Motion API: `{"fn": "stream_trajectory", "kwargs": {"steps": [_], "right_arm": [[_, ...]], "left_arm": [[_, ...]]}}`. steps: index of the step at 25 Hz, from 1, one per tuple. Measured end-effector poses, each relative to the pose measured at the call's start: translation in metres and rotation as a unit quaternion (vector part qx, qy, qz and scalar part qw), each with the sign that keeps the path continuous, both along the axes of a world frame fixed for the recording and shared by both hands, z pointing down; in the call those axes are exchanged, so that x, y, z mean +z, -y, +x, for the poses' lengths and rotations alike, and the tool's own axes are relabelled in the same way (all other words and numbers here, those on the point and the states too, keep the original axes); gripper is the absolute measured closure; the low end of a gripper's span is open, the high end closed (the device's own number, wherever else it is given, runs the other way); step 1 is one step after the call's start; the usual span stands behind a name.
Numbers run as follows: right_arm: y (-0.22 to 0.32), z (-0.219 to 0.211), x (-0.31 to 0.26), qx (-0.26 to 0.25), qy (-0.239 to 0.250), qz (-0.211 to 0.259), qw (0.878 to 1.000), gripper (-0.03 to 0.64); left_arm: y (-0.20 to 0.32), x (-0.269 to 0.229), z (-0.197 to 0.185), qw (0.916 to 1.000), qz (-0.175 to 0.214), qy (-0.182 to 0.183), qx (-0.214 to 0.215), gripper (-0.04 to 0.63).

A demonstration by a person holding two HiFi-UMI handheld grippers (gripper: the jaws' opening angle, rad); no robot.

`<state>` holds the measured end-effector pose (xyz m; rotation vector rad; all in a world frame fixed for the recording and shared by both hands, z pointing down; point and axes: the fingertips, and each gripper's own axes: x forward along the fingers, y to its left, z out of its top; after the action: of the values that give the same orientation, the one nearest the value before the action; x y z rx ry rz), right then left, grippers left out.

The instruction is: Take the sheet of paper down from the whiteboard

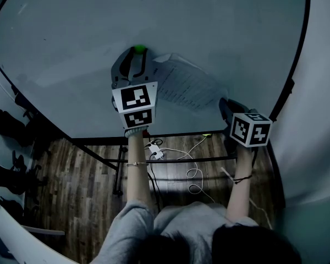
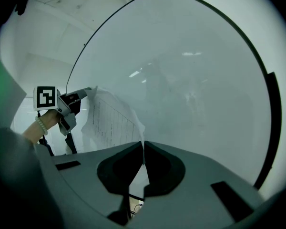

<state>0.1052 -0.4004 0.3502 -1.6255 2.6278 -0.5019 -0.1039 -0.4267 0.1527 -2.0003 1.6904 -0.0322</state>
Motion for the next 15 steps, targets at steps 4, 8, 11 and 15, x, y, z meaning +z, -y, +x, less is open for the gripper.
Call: {"fn": "stream_trajectory", "kwargs": {"steps": [4, 8, 11, 15], "right_arm": [[-0.001, 0.005, -0.001, 0.003, 0.005, 0.004, 1.0, 0.616], [-0.003, 0.013, -0.001, 0.01, 0.009, 0.008, 1.0, 0.615], [-0.004, 0.017, -0.004, 0.013, 0.006, 0.017, 1.0, 0.615], [-0.002, 0.023, -0.004, 0.015, -0.002, 0.029, 0.999, 0.615]], "left_arm": [[-0.001, 0.005, 0.004, 1.0, -0.003, 0.001, 0.009, 0.465], [-0.009, 0.009, 0.004, 0.9999, -0.001, -0.002, 0.014, 0.465], [-0.014, 0.01, 0.002, 0.9998, -0.001, -0.011, 0.017, 0.465], [-0.016, 0.022, 0.001, 0.9992, -0.013, -0.029, 0.023, 0.465]]}}
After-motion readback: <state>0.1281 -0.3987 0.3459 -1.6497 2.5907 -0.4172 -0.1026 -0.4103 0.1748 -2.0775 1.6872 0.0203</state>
